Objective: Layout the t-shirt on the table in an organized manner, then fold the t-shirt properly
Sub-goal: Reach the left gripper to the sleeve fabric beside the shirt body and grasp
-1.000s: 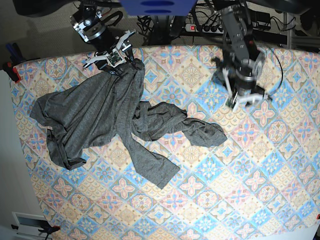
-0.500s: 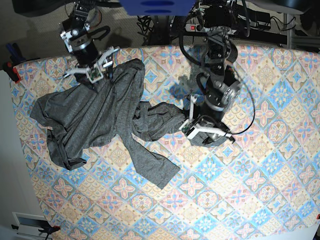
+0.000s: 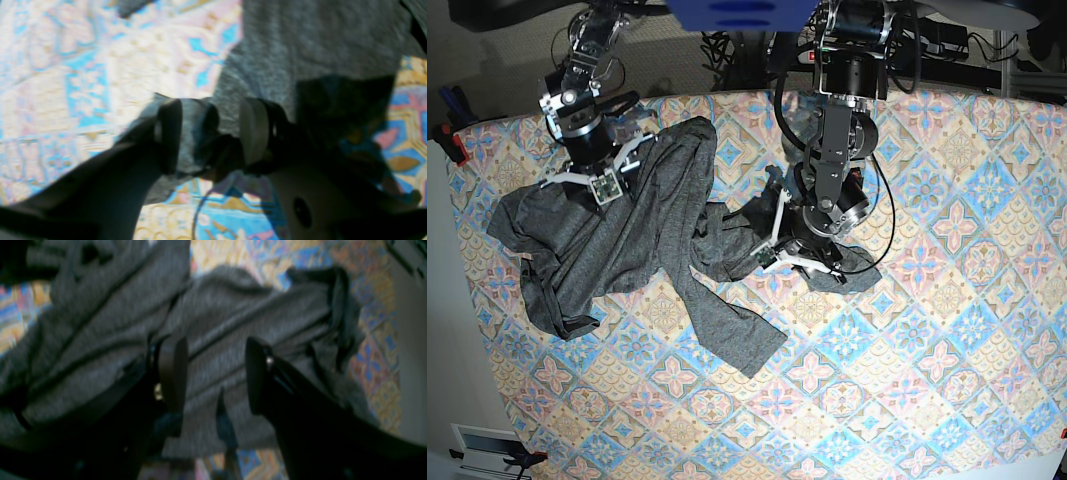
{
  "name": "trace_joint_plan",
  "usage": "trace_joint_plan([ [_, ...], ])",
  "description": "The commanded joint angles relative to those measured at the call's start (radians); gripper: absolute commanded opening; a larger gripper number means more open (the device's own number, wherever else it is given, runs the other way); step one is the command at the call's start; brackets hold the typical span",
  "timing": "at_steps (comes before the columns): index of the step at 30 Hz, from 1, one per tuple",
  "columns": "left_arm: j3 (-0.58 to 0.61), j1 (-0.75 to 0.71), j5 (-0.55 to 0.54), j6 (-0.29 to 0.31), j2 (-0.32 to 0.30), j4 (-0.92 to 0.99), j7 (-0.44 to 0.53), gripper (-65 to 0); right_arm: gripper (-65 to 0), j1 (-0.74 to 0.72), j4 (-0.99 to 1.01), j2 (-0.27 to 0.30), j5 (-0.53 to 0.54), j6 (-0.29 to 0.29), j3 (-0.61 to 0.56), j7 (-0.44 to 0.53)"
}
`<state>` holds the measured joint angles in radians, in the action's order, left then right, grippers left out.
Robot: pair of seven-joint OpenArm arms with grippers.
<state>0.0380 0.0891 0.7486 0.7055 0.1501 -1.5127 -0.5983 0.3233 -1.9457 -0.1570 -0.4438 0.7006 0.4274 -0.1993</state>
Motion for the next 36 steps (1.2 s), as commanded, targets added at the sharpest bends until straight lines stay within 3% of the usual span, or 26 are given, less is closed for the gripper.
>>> trace_joint_plan([
  [1, 0.003, 0.014, -0.005, -0.007, 0.007, 0.024, 0.011, -38.0, -38.5, -0.011, -0.016, 0.006, 0.01, -0.008, 0.001, 0.024],
  [6, 0.036, 0.044, -0.007, -0.007, -0.028, 0.177, 0.013, -41.9, -38.5, -0.016, -0.016, 0.006, 0.01, -0.008, 0.001, 0.024],
  [11, 0.004, 0.091, -0.007, -0.007, -0.042, 0.294, 0.019, -63.5, -38.5, -0.016, -0.014, 0.006, 0.01, -0.008, 0.001, 0.024],
  [12, -0.03, 0.102, -0.007, -0.007, -0.042, 0.3, 0.022, -64.7, -38.5, -0.017, -0.014, 0.006, 0.01, -0.008, 0.001, 0.024],
  [15, -0.134, 0.148, -0.007, -0.007, -0.066, 0.309, 0.022, -61.0, -38.5, -0.017, 0.004, 0.006, 0.01, -0.008, 0.027, 0.022],
  [25, -0.264, 0.24, -0.018, -0.007, -0.171, 0.42, 0.051, -62.3, -38.5, -0.168, 0.062, 0.006, 0.012, -0.008, 0.186, 0.022],
  [28, -0.28, 0.239, -0.007, -0.007, -0.186, 0.424, 0.096, -62.3, -38.5, -0.169, 0.091, 0.006, 0.012, -0.006, 0.193, 0.022],
  [36, -0.283, 0.263, -0.014, -0.007, -0.215, 0.427, 0.105, -62.2, -38.5, -0.169, 0.21, 0.006, 0.01, -0.006, 0.195, 0.022],
])
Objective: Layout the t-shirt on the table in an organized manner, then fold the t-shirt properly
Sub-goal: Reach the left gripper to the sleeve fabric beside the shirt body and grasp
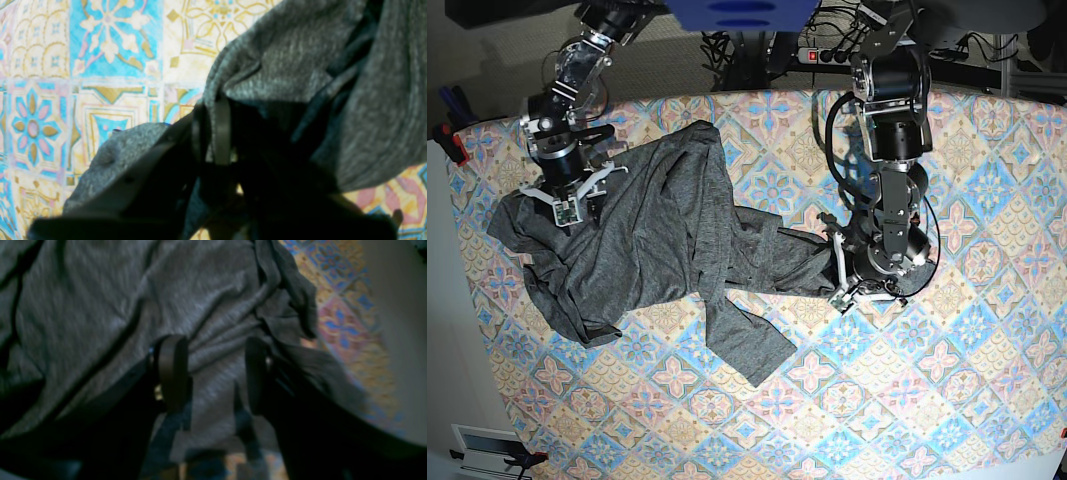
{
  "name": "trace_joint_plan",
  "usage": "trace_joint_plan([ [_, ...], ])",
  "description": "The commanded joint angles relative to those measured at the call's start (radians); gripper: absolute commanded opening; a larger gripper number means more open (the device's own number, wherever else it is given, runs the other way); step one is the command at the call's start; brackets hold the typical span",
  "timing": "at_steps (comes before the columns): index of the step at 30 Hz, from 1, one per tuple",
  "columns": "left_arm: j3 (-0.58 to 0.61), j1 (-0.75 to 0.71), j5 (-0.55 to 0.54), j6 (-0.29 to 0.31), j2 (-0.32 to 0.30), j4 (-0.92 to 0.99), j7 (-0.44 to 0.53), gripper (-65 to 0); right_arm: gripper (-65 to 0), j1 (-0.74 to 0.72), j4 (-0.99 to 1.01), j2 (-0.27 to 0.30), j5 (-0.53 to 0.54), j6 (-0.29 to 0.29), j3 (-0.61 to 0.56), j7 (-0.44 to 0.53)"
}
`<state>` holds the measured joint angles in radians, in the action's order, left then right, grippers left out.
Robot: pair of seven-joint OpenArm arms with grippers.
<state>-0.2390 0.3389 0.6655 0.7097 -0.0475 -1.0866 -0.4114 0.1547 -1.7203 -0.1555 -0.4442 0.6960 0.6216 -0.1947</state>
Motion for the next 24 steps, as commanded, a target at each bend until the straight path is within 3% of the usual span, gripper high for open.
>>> trace_joint_plan([
  [1, -0.006, 0.025, 0.069, -0.012, -0.019, 0.009, -0.082, -62.2, -38.5, 0.0, 0.003, 0.004, 0.011, -0.002, 0.001, 0.018],
  [13, -0.003, 0.286, 0.067, -0.012, -0.045, 0.314, -0.067, -62.2, -38.5, -0.002, 0.121, 0.027, 0.012, -0.002, 0.004, 0.018],
  [23, -0.006, 0.383, 0.053, -0.012, -0.059, 0.438, -0.001, -62.1, -38.5, -0.002, 0.121, 0.04, 0.012, -0.002, 0.004, 0.018],
  [24, -0.006, 0.383, 0.036, -0.034, -0.058, 0.437, -0.001, -62.1, -38.5, -0.002, 0.118, 0.04, 0.012, -0.002, 0.004, 0.018],
])
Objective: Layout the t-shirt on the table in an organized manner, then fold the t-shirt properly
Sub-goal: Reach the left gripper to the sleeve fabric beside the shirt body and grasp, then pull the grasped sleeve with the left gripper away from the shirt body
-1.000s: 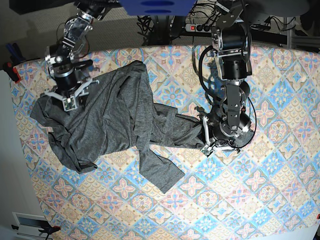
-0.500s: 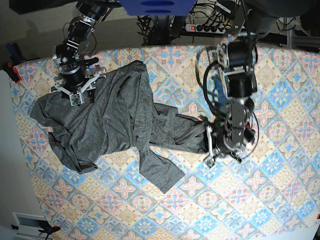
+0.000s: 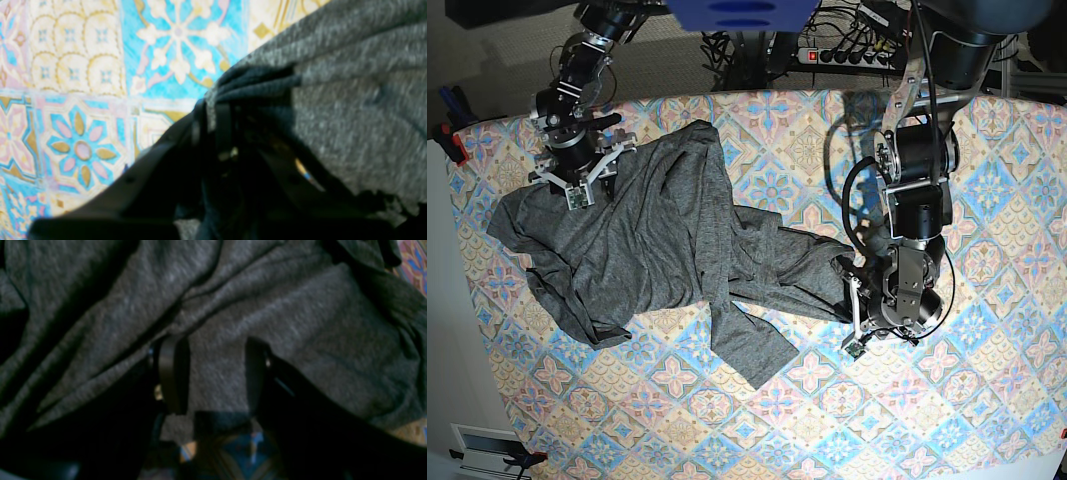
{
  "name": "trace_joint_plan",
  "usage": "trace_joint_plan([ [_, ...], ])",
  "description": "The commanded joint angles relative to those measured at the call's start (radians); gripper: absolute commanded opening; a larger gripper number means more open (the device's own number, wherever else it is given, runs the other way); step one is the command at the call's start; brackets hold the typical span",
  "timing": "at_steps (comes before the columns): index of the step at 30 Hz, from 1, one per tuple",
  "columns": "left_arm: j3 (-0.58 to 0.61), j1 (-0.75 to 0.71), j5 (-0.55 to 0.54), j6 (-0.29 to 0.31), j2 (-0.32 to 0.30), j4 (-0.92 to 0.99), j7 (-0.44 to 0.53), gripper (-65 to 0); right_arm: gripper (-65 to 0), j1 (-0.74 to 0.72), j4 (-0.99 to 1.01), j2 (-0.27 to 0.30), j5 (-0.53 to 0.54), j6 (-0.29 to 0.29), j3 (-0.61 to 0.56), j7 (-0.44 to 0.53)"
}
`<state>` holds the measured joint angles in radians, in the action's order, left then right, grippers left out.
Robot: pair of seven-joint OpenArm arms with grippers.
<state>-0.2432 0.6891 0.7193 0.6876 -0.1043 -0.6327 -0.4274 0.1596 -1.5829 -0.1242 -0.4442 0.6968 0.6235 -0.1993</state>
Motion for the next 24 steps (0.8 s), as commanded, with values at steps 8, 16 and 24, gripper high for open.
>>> trace_joint_plan([
  [8, 0.0, 0.025, -0.221, -0.102, -0.001, -0.078, -0.029, -50.4, -38.5, -0.005, -0.07, 0.008, 0.012, 0.001, -0.006, 0.027],
  [16, 0.011, -0.193, -0.404, 0.011, -0.001, -0.562, -0.113, -28.3, -38.5, -0.004, -0.218, 0.008, 0.011, 0.001, -0.143, 0.022],
  [24, 0.009, -0.454, -0.401, 0.011, -0.005, -0.95, -0.113, -29.8, -38.5, -0.005, -0.297, 0.008, 0.008, 0.001, -0.344, -0.052],
])
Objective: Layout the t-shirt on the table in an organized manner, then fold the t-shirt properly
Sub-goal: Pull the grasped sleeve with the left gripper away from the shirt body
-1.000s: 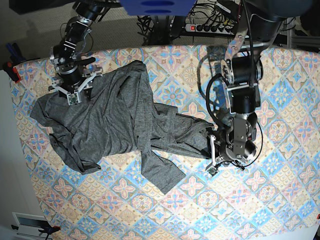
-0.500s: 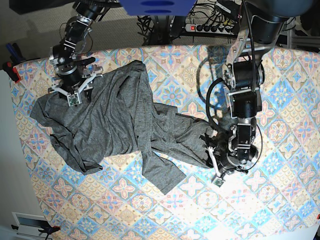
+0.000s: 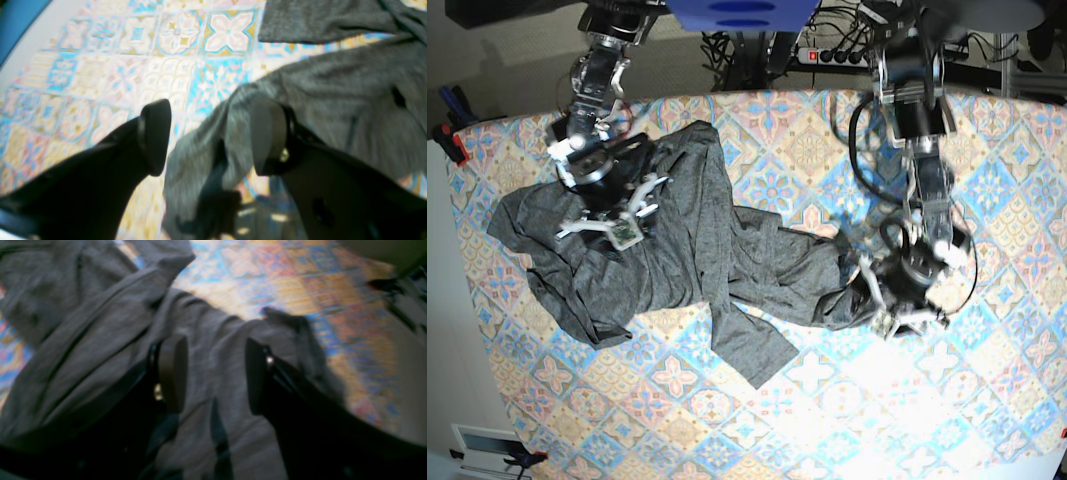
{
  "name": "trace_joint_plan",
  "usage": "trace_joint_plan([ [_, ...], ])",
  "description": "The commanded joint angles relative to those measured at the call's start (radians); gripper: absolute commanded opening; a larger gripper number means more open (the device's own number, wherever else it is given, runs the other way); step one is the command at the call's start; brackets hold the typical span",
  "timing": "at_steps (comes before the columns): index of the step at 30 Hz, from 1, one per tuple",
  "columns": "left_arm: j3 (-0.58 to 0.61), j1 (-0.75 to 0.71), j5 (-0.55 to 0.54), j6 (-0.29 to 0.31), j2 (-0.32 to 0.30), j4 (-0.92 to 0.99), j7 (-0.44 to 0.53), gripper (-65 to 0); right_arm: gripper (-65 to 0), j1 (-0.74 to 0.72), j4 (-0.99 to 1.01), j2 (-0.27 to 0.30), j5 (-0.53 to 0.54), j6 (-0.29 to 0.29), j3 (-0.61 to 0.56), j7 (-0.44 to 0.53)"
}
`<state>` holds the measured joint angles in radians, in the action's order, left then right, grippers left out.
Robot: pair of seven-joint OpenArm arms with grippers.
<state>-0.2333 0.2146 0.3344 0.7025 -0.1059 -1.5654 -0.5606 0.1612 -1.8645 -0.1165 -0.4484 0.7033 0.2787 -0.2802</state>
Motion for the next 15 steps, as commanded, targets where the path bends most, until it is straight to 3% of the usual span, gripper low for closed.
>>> trace_joint_plan([
  [1, -0.001, -0.01, -0.016, -0.004, -0.007, -0.054, 0.02, -30.0, -38.5, -0.007, -0.016, 0.001, 0.013, -0.005, -0.029, -0.009],
  [4, -0.008, -0.09, -0.016, -0.004, -0.008, -0.131, 0.02, -29.9, -38.5, -0.007, -0.013, 0.001, 0.017, -0.005, -0.12, -0.083],
  [9, -0.004, -0.203, -0.016, -0.004, -0.025, -0.212, 0.02, -29.9, -38.5, -0.009, 0.012, -0.001, 0.017, -0.005, -0.249, -0.113],
  [15, -0.008, -0.268, -0.018, -0.004, -0.022, -0.243, 0.02, -29.9, -38.5, -0.085, 0.11, -0.004, 0.015, -0.006, -0.281, -0.11],
])
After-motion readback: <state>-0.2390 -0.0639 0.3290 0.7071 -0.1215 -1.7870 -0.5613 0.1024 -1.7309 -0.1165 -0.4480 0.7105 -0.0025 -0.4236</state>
